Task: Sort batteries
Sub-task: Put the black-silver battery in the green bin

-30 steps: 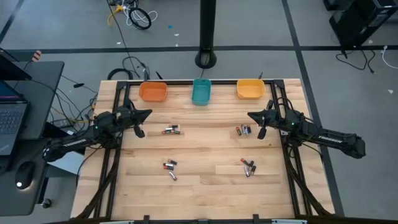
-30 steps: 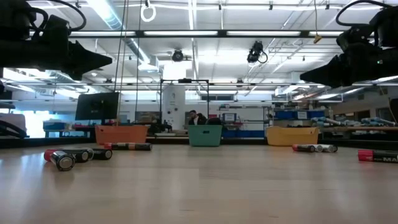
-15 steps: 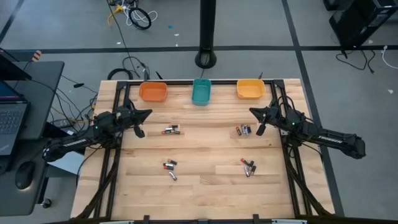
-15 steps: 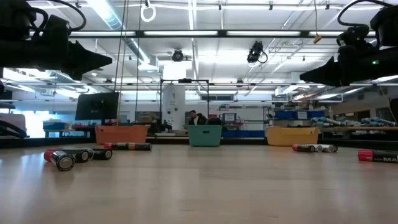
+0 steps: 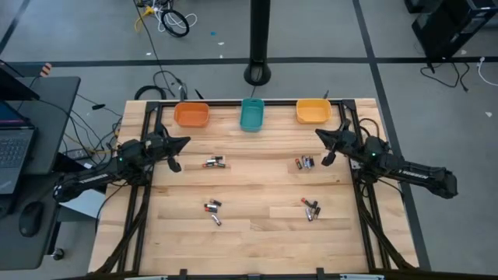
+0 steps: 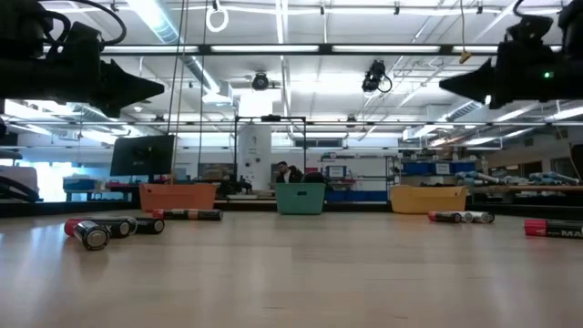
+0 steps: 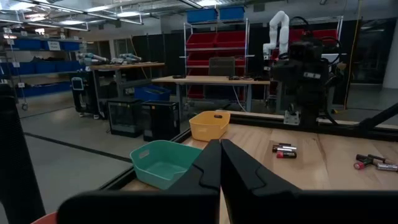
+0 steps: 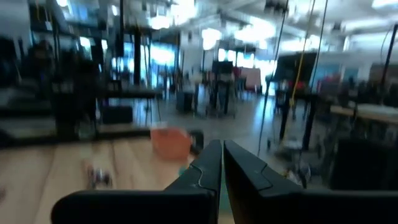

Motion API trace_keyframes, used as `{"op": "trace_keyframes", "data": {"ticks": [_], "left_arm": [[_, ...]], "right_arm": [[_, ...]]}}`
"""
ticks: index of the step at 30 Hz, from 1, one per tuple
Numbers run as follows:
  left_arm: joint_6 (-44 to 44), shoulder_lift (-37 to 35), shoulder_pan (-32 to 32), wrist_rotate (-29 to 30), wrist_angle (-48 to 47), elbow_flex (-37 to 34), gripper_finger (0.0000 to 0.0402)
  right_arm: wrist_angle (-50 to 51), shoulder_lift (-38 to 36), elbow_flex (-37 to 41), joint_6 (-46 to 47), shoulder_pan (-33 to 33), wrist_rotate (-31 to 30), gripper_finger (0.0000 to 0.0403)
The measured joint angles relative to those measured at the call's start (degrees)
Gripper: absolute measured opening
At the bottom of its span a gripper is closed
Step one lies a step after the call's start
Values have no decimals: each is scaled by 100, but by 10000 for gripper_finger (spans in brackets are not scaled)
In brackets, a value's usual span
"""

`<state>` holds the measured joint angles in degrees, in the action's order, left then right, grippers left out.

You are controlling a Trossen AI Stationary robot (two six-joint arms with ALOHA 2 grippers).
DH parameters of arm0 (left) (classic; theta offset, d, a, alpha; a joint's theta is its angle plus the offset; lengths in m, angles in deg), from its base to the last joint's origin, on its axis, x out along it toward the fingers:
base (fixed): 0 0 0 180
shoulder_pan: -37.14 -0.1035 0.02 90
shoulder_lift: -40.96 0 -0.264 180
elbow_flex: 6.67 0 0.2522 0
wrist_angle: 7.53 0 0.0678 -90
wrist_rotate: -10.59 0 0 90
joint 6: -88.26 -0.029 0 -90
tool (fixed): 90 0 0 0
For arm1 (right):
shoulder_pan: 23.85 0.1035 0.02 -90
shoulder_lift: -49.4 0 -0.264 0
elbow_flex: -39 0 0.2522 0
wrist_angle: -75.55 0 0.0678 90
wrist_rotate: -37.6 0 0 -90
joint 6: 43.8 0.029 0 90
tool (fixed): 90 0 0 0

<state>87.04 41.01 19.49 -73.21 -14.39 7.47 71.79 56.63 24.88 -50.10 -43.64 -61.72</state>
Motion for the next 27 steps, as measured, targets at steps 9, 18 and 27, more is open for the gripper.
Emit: {"op": "trace_keyframes", "data": {"ticks": [9,18,27], "left_arm": [[-1,0,0,0,0,0,11],[-2,-2,-2,0,0,0,11],[-1,-1,-2,1,-1,0,11]], "right_arm": [[-1005,0,0,1182,109,85,30],[-810,38,-68,1851,195,548,30],[807,1422,-1079,2391,493,-216,18]]}}
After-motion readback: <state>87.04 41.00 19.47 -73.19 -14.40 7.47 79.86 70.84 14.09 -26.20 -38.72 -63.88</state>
